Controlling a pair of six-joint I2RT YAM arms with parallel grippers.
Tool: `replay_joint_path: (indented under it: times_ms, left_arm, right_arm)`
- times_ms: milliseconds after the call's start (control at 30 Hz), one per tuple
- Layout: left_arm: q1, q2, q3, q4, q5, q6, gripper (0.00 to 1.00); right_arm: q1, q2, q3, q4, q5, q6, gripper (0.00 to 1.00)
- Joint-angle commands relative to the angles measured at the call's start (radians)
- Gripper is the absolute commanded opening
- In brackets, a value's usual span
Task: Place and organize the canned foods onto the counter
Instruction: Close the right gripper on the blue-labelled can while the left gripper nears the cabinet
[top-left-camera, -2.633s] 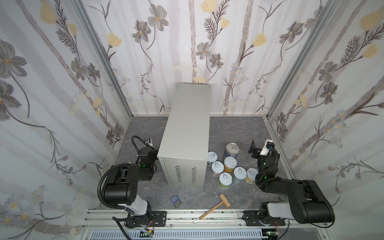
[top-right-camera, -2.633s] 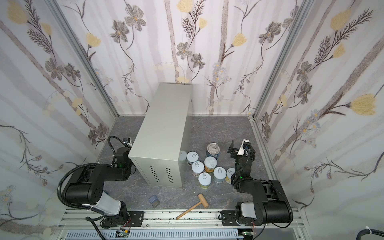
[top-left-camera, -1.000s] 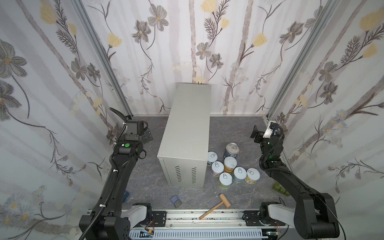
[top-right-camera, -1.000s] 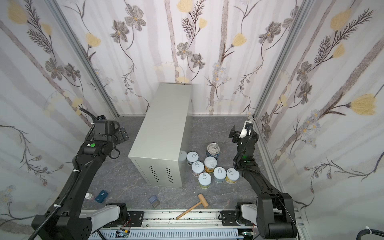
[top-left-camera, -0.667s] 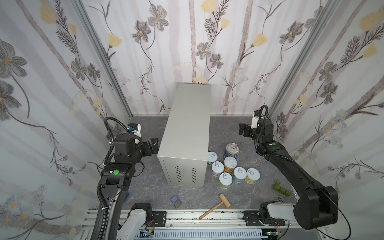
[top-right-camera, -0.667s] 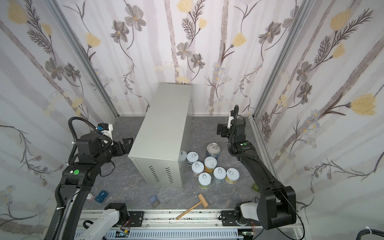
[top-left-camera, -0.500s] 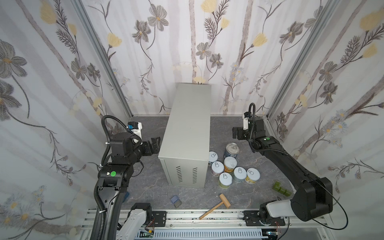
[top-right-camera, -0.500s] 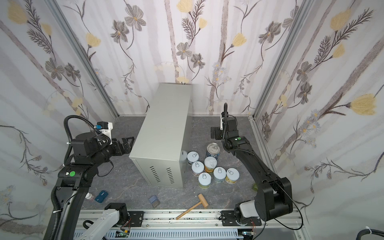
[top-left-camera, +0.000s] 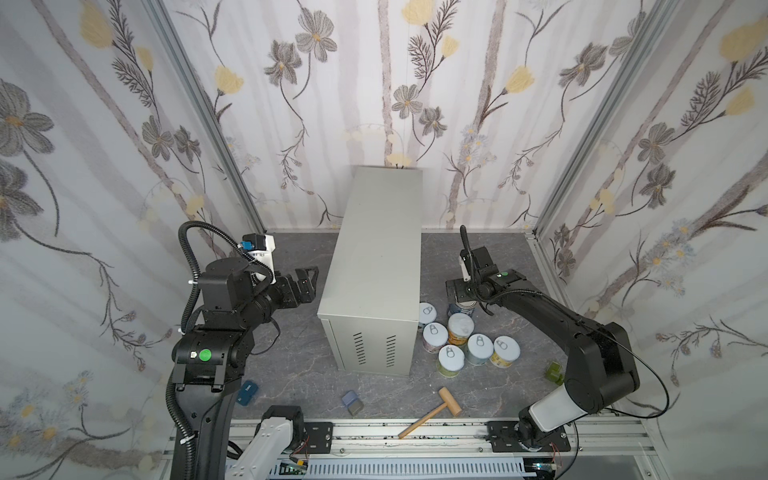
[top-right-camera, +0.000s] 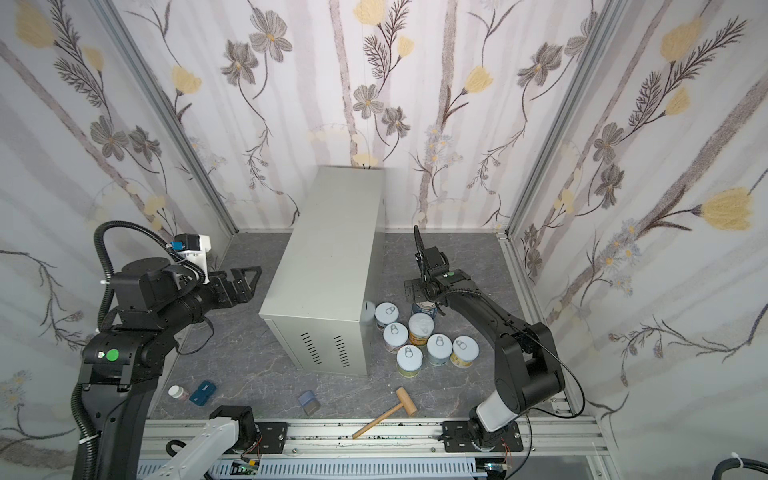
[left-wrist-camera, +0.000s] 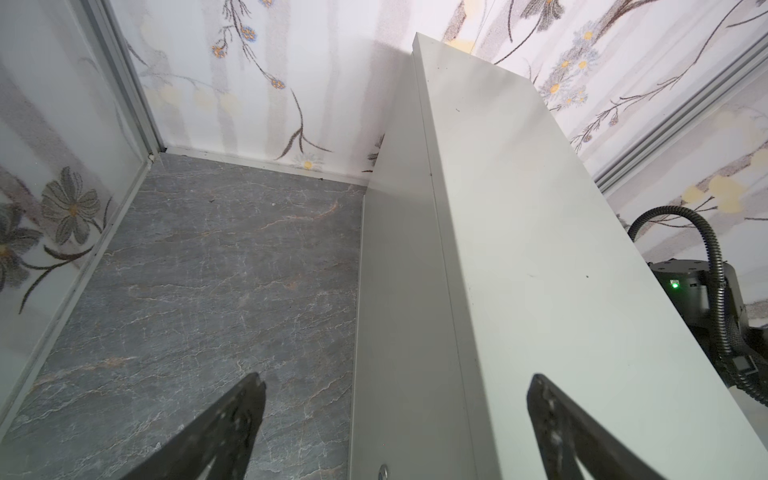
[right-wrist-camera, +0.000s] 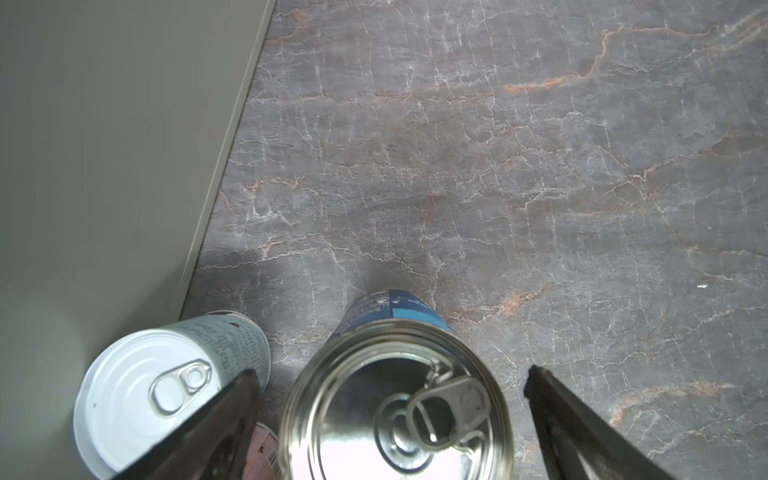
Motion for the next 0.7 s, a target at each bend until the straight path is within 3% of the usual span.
replay_joint_path:
  times_ms: [0, 300, 533, 667]
  left_arm:
    - [0.002, 0.001, 0.045, -0.036, 0.000, 0.005, 1.00]
    - [0.001, 0.024, 0.132, -0.019, 0.115, -0.031, 1.00]
    - [0.001, 0.025, 0.134, 0.006, 0.220, -0.028, 1.00]
    - [0.001, 0.029, 0.143, -0.005, 0.245, -0.022, 1.00]
  right_arm:
    - [0.011, 0.007, -0.012, -0.013, 0.015, 0.013, 1.00]
    - [0.014, -0.035, -0.117, 0.039, -0.002, 0.028, 0.99]
    - [0.014, -0.038, -0.130, 0.112, 0.001, 0.031, 0.91]
    - [0.012, -0.011, -0.111, 0.133, 0.004, 0.031, 0.81]
